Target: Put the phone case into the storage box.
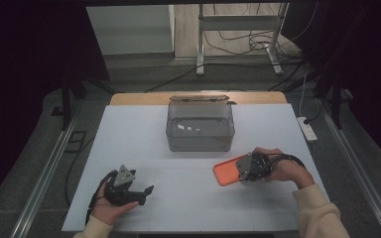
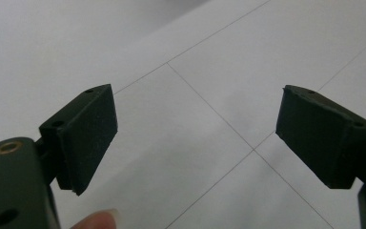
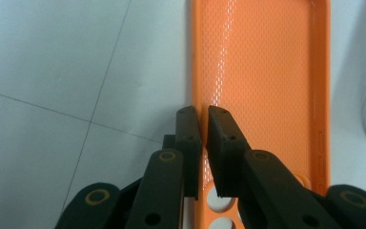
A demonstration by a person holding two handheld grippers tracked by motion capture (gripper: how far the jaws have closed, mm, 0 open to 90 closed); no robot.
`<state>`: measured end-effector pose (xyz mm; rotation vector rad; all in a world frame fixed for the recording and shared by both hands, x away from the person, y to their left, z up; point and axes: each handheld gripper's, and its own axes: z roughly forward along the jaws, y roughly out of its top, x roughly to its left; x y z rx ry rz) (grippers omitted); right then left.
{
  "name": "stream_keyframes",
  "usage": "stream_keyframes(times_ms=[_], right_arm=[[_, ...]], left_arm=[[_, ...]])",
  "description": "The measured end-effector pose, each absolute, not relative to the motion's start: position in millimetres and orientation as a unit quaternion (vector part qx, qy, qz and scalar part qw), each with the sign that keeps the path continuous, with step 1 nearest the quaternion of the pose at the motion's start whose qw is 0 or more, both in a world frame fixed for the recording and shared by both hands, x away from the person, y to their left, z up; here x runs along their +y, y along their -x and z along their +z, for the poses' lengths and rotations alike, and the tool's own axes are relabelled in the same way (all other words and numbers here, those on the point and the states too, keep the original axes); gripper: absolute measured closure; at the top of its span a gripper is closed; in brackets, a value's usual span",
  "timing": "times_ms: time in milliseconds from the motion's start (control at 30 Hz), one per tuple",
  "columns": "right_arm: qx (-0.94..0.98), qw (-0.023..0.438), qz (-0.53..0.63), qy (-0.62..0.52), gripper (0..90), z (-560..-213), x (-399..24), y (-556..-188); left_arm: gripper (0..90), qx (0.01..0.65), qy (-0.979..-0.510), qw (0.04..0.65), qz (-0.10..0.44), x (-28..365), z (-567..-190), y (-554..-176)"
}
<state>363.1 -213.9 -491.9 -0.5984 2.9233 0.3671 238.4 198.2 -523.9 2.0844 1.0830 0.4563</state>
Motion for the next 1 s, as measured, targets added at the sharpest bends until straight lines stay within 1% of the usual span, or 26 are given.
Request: stream_keyframes(times_ms=[167, 633, 1000], right_arm=[[0.97, 0.064, 0.119, 0.2, 85.8, -491.3, -213.3, -362.4], [0.97, 0.063, 0.12, 0.202, 86.3, -491.3, -213.6, -362.0], [0.968, 0.073, 0.12, 0.208, 86.8, -489.0, -213.8, -361.2]], left_arm=[[14.2, 0.422, -0.81, 0.366, 0.177, 198.5, -523.7, -238.1], [14.3, 0.423, -0.81, 0.368, 0.173, 199.4, -523.9, -238.1], [14.4, 0.423, -0.809, 0.368, 0.174, 199.6, -523.8, -238.1]])
